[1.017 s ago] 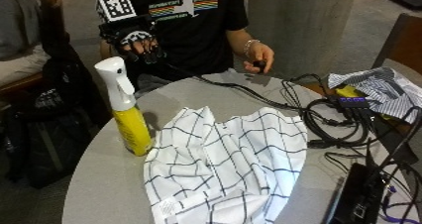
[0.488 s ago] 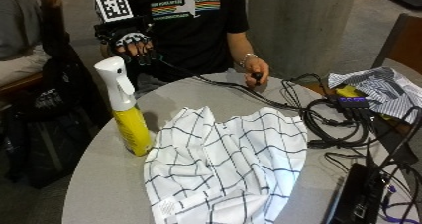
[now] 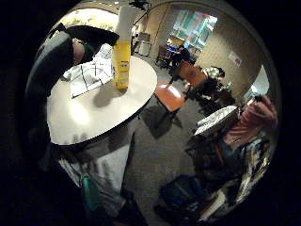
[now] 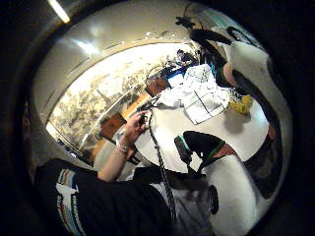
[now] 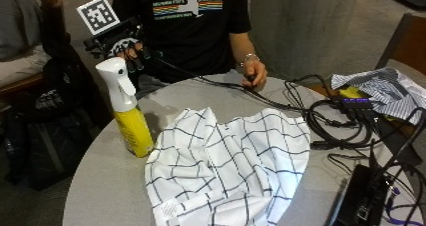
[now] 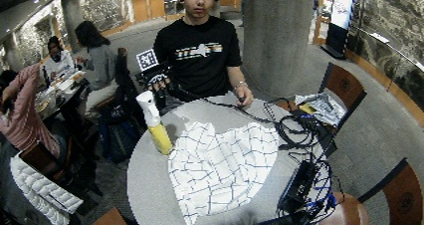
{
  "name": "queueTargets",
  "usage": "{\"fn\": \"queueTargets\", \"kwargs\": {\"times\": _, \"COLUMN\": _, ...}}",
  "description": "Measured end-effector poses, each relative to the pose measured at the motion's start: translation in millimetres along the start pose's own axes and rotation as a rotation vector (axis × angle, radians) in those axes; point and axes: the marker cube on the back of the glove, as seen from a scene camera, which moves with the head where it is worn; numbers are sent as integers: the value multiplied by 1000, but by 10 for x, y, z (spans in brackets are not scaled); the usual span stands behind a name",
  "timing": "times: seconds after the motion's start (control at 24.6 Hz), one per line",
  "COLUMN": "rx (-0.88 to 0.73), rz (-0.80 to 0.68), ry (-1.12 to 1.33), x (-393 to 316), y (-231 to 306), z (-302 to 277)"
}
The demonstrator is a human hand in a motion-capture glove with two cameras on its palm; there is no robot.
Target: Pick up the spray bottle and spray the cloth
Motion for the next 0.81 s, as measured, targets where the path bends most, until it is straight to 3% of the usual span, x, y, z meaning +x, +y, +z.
{"fn": "queueTargets", "kwargs": {"times": 0.49, "rx": 60, "rz": 367, "ry": -568, "x": 238, "y": 29, "z": 79}}
{"fn": "queueTargets", "kwargs": {"times": 0.81, "rx": 42, "rz": 424, "ry": -599, "x": 378, "y": -73, "z": 189}}
